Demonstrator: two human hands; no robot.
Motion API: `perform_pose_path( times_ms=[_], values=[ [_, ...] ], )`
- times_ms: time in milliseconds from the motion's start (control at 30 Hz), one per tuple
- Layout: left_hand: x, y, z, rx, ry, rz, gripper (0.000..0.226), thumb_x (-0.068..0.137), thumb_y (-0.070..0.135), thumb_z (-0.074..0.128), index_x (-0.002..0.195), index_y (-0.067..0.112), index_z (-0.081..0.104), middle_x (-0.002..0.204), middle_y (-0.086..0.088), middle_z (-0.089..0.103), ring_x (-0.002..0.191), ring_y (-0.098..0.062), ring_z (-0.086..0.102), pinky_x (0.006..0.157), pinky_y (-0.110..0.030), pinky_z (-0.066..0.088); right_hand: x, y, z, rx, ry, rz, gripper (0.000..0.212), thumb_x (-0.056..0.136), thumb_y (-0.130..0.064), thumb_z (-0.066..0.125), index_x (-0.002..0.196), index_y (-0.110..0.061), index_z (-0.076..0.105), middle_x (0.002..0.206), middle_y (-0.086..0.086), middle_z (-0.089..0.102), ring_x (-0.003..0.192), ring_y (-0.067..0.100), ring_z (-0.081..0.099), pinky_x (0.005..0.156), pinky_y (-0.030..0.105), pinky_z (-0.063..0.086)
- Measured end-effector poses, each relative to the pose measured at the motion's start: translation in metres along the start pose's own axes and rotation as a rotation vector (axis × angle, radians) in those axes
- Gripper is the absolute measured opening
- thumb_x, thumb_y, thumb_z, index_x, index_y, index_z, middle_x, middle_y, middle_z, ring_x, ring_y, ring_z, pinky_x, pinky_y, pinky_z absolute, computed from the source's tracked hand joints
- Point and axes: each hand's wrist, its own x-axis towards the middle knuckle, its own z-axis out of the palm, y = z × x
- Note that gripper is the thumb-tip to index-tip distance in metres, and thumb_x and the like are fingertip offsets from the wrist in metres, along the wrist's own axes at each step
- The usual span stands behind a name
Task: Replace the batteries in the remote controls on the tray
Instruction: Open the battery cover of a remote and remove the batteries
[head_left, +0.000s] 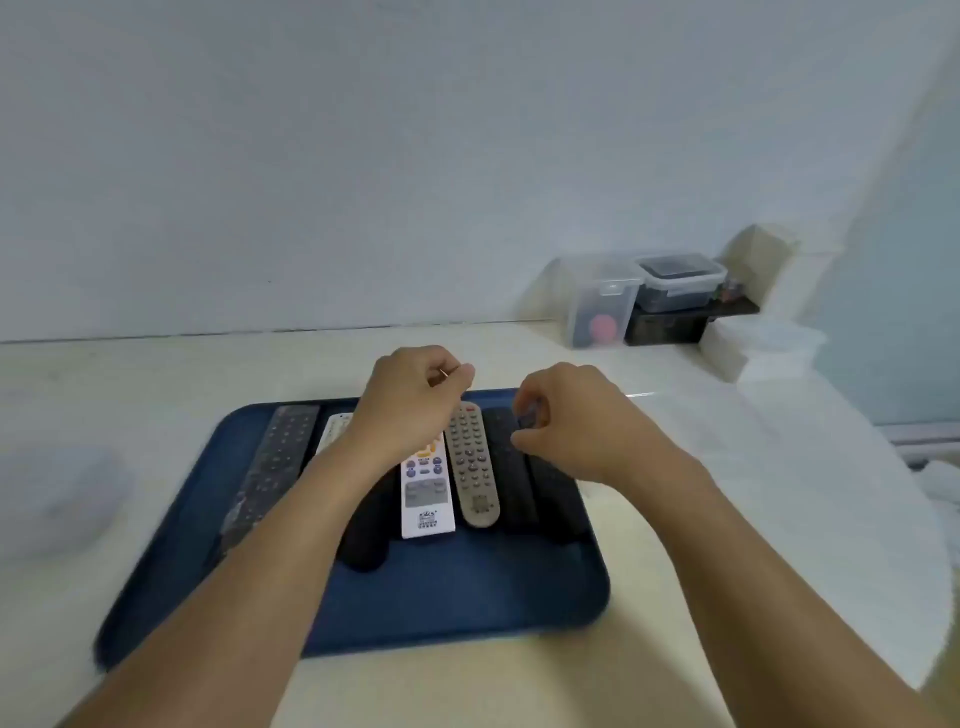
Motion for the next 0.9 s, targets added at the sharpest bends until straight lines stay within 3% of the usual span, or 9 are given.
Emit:
perform_pose_path(
  times_ms=[133,233,300,433,500,700,900],
  values=[
    [-0.052,0.0,0.001,-0.044,0.045,0.038,0.023,0.097,0.03,0.062,0.077,0.021,0.069,0.072,-0.002,0.072,0.061,-0.019,0.066,0.05,-0.022,0.048,-0.053,-0.004,0.012,-0.139,0.138,0.078,0.018,0.08,-0.021,0.067,0.097,-0.016,0.063,0.096,0.003,0.061,0.084,0.026,0.061,0.072,0.034,0.053],
    [-0.087,-0.008,0.004,-0.076,0.073,0.024,0.023,0.095,0.03,0.064,0.074,0.022,0.069,0.069,0.002,0.07,0.069,-0.02,0.067,0.061,-0.031,0.055,-0.087,-0.003,0.03,-0.184,0.166,0.155,0.018,0.081,-0.021,0.066,0.084,-0.016,0.049,0.089,0.006,0.055,0.074,0.027,0.053,0.062,0.03,0.041],
    [-0.106,-0.012,0.004,-0.088,0.082,0.019,0.022,0.093,0.027,0.065,0.072,0.022,0.068,0.069,0.002,0.069,0.072,-0.021,0.068,0.069,-0.037,0.058,-0.102,-0.001,0.042,-0.188,0.171,0.195,0.023,0.08,-0.025,0.068,0.084,-0.015,0.047,0.091,0.007,0.058,0.077,0.029,0.056,0.063,0.031,0.042],
    [-0.123,-0.008,-0.001,-0.048,0.091,0.048,0.022,0.094,0.025,0.065,0.072,0.021,0.068,0.069,0.002,0.07,0.067,-0.015,0.065,0.063,-0.026,0.05,-0.108,-0.001,0.052,-0.151,0.203,0.225,0.034,0.079,-0.035,0.075,0.087,-0.016,0.048,0.102,0.009,0.062,0.09,0.031,0.062,0.068,0.033,0.048],
    [-0.123,-0.005,-0.006,-0.046,0.069,0.055,0.02,0.094,0.027,0.064,0.075,0.023,0.069,0.074,0.005,0.071,0.073,-0.012,0.067,0.069,-0.031,0.055,-0.106,0.0,0.053,-0.149,0.211,0.239,0.037,0.081,-0.039,0.076,0.088,-0.015,0.048,0.102,0.009,0.062,0.085,0.029,0.059,0.066,0.031,0.043],
    [-0.112,-0.009,-0.007,-0.084,0.056,0.061,0.019,0.094,0.029,0.064,0.076,0.024,0.069,0.076,0.004,0.071,0.08,-0.016,0.071,0.078,-0.046,0.06,-0.096,0.002,0.054,-0.107,0.219,0.267,0.041,0.083,-0.042,0.076,0.085,-0.013,0.048,0.088,0.005,0.052,0.076,0.026,0.049,0.064,0.03,0.038],
    [-0.105,-0.019,0.008,-0.106,0.08,0.095,0.021,0.095,0.024,0.064,0.074,0.027,0.068,0.07,0.009,0.069,0.071,-0.012,0.068,0.069,-0.038,0.06,-0.097,-0.007,0.058,-0.121,0.227,0.272,0.034,0.084,-0.026,0.064,0.068,-0.013,0.037,0.071,0.001,0.044,0.068,0.026,0.048,0.056,0.029,0.035]
  ],
)
